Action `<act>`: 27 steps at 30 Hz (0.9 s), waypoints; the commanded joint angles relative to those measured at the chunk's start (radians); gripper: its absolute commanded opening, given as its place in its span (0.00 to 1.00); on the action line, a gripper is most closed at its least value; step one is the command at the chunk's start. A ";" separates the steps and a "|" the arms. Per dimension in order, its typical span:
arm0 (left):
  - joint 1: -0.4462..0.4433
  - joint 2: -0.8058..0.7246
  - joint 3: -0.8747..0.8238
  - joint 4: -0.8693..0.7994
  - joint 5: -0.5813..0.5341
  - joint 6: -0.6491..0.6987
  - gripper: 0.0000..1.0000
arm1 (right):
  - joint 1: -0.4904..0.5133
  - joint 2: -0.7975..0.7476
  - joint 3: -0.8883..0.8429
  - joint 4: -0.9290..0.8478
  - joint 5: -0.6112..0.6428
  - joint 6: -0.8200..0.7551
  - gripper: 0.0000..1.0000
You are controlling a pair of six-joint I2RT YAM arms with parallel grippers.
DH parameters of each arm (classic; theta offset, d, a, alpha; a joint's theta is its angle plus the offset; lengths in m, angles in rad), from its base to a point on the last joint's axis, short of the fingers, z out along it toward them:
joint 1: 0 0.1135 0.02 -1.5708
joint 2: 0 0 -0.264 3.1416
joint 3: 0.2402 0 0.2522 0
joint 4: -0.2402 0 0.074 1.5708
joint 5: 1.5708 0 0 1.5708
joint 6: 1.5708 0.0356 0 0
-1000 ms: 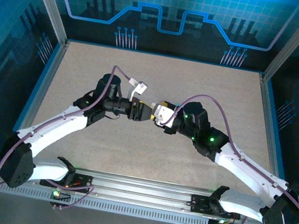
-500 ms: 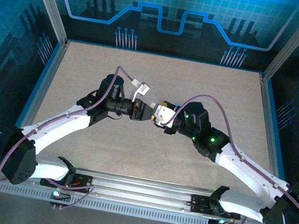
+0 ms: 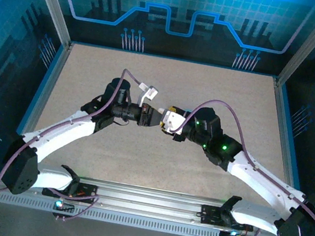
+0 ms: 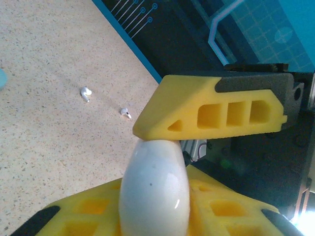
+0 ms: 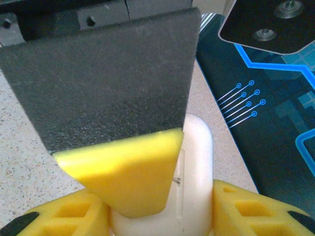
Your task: Insert the wireless bluetooth earbuds into the charging case
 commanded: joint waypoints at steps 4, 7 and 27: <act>-0.004 0.014 0.029 0.033 0.030 -0.005 0.25 | 0.001 -0.020 0.019 0.033 -0.023 -0.005 0.46; -0.006 0.010 0.029 0.037 0.019 0.004 0.21 | 0.002 -0.023 0.018 0.027 -0.026 -0.013 0.47; -0.068 -0.178 -0.298 0.700 -0.245 0.359 0.22 | -0.336 -0.047 0.217 -0.183 -0.543 0.776 0.69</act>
